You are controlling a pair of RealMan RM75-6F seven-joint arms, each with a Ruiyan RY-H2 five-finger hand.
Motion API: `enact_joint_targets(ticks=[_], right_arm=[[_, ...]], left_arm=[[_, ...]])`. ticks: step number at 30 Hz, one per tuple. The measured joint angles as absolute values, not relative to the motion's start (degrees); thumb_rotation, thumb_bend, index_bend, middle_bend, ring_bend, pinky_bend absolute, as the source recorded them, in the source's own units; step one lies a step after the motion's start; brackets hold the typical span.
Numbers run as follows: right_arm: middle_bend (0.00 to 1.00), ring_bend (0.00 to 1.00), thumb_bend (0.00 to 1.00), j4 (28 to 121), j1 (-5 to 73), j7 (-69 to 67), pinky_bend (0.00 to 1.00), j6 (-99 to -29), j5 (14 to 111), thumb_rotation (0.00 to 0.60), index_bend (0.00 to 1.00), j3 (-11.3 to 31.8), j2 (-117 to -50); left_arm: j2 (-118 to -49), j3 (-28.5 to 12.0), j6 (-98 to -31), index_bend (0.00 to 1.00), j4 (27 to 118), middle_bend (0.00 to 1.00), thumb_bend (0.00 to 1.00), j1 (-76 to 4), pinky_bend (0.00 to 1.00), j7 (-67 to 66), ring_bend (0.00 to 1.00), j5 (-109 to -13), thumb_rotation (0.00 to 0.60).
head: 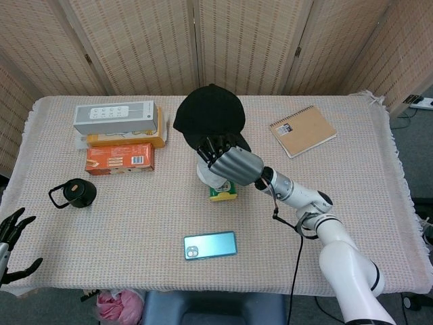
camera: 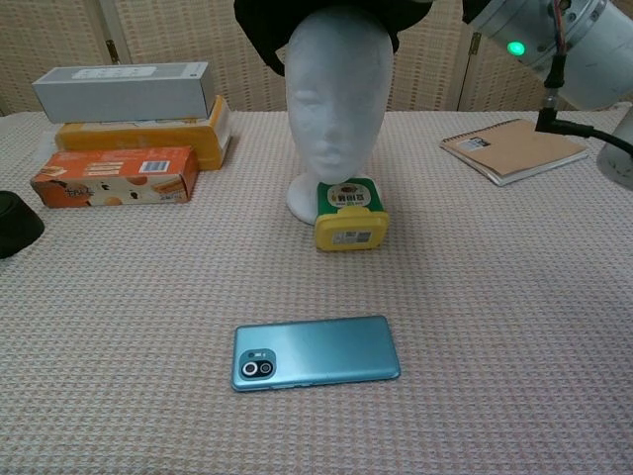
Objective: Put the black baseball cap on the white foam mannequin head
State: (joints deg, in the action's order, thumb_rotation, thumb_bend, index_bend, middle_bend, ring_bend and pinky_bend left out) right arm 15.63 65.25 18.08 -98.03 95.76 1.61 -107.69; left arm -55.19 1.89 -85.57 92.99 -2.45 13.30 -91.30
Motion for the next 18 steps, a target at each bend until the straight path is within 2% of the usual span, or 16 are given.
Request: enact_joint_targets(ticks=[8,18], right_arm=[[0.87,0.9,0.57,17.1,63.6,19.7,1.0,-101.1,98.9,0.6,1.0,-1.0,-106.8],[0.87,0.9,0.57,19.9,60.0,23.3,1.0,-101.7,103.5,0.6,1.0,-5.5,-105.1]], left_arm=[[-55.4,2.2,-85.9,0.15,93.3,0.03,0.26,-2.3,0.23,12.1,0.0,-91.9,0.6],[-55.4,2.3,-86.1,0.15,93.7,0.03,0.26,-2.2,0.23,11.4,0.0,-91.9,0.6]])
